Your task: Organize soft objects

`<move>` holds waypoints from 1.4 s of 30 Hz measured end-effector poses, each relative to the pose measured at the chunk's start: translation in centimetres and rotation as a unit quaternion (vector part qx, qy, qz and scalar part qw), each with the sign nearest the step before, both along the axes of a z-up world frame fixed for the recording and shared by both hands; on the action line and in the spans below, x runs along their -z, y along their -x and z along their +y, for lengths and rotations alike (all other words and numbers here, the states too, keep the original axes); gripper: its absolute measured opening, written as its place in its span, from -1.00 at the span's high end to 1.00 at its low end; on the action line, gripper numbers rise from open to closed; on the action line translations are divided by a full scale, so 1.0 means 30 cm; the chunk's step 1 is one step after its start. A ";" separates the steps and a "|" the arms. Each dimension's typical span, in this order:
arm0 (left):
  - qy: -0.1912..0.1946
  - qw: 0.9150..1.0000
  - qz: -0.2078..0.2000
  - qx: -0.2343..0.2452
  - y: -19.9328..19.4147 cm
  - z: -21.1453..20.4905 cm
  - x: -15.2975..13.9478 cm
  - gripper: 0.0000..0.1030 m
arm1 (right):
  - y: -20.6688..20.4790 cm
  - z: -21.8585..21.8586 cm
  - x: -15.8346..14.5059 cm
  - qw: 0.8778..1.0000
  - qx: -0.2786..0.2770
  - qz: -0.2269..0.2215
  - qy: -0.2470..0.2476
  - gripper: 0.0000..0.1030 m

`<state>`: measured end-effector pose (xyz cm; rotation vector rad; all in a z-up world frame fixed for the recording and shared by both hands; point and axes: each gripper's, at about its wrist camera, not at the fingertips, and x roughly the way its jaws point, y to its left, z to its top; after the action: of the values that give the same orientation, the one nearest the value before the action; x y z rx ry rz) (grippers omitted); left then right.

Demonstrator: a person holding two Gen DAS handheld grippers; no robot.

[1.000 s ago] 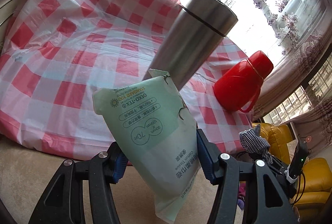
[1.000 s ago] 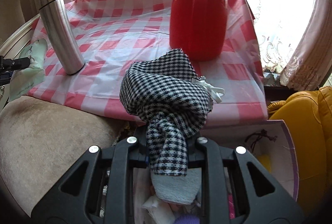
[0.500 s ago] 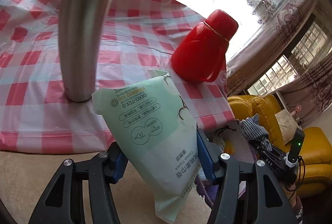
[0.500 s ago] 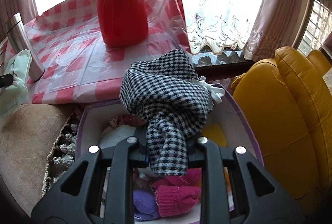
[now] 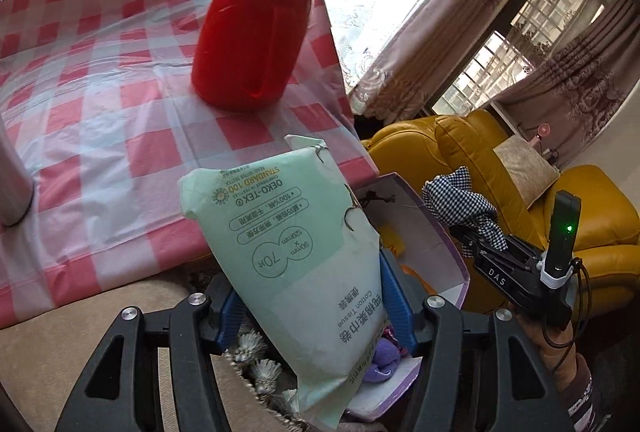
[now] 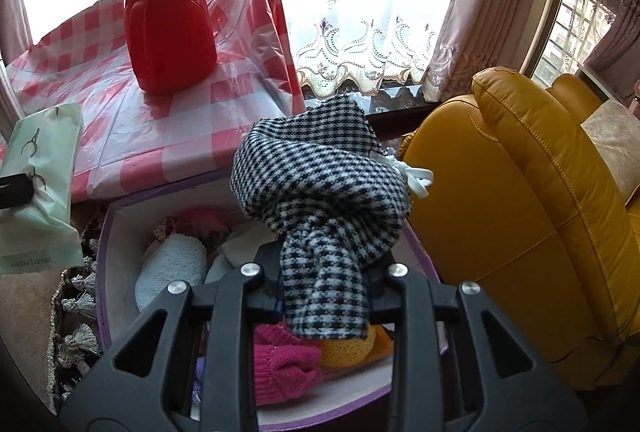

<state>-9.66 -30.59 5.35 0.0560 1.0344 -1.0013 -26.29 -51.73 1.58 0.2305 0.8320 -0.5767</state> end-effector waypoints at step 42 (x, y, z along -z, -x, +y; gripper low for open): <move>-0.079 0.997 0.010 -0.017 0.178 0.123 0.117 -0.66 | 0.133 0.225 0.035 0.999 0.014 0.031 -0.025 -0.49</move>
<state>-15.00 -26.90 1.82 0.1572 1.1283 -0.8895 -30.28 -44.98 0.53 0.2706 0.9057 -0.5924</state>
